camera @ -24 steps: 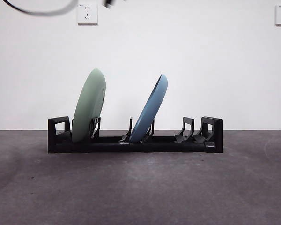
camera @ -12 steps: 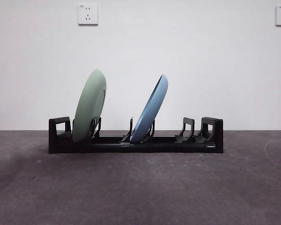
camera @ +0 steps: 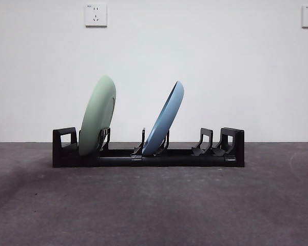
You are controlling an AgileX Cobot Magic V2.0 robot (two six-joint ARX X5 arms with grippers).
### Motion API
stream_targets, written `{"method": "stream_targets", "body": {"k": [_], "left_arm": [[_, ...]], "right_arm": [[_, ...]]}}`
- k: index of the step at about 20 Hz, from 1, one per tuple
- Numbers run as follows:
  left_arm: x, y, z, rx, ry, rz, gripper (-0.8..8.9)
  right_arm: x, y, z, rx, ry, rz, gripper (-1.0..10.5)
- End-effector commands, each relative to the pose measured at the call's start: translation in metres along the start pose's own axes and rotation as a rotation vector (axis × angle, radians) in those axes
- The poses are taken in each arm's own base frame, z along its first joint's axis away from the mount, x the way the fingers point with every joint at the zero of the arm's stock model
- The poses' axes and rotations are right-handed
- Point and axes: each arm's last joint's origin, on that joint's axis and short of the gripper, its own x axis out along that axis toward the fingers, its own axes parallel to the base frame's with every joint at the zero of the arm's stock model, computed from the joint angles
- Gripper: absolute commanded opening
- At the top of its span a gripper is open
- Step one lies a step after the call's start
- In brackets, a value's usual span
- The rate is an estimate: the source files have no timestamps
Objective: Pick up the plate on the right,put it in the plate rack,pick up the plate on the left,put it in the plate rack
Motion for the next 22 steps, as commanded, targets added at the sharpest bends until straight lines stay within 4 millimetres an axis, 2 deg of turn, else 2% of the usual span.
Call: {"method": "stream_targets", "body": {"k": [1,5,7,9,11,14,16,19,22], "left_arm": [[0.002,-0.002,-0.002,-0.003,0.002,-0.008,-0.03],[-0.017,0.018,-0.006,-0.072,-0.064,0.029,-0.03],[-0.021,0.03,-0.02,-0.164,-0.154,-0.031,-0.03],[-0.016,0.038,-0.047,-0.215,-0.255,-0.03,-0.03],[-0.004,0.041,-0.082,-0.244,-0.323,0.017,-0.03],[0.02,0.04,-0.139,-0.264,-0.351,0.053,-0.03],[0.034,0.038,-0.17,-0.274,-0.345,0.093,-0.03],[0.051,0.035,-0.202,-0.284,-0.334,0.115,-0.03],[0.059,0.032,-0.219,-0.284,-0.336,0.115,-0.03]], "right_arm": [[0.001,0.0,-0.001,0.009,-0.002,-0.002,0.0],[0.001,0.0,-0.001,0.009,-0.001,-0.002,0.0],[0.001,0.0,-0.001,0.009,-0.002,-0.002,0.0],[0.001,0.0,-0.001,0.009,-0.002,-0.002,0.0],[0.001,0.0,-0.001,0.009,-0.001,-0.002,0.0],[0.001,0.0,-0.001,0.009,-0.002,-0.002,0.0],[0.001,0.0,-0.001,0.009,-0.001,-0.002,0.0],[0.001,0.0,-0.001,0.009,-0.002,-0.002,0.0],[0.001,0.0,-0.001,0.009,-0.002,-0.002,0.0]]}}
